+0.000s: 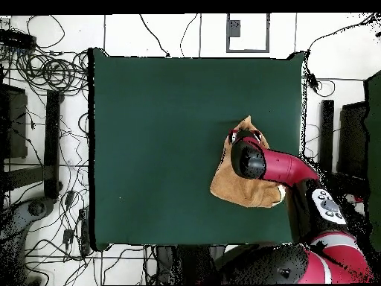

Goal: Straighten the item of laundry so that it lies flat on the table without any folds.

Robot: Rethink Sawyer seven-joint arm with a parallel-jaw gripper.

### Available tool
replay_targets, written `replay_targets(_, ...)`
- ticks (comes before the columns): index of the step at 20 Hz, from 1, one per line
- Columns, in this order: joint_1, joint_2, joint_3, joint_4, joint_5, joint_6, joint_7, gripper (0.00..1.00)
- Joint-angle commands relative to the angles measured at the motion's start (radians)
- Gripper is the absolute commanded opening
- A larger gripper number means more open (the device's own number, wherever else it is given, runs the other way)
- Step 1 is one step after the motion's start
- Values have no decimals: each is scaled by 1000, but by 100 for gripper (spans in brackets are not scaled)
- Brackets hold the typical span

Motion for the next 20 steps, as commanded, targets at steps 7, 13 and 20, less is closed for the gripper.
replay_targets(7, 106, -289, 24, 202, 168, -49, 314, 0)
replay_targets(13, 216, -376, -133, 162, 270, 38, 318, 0)
replay_targets(20, 318, -567, -256, 128, 360, 373, 280, 0)
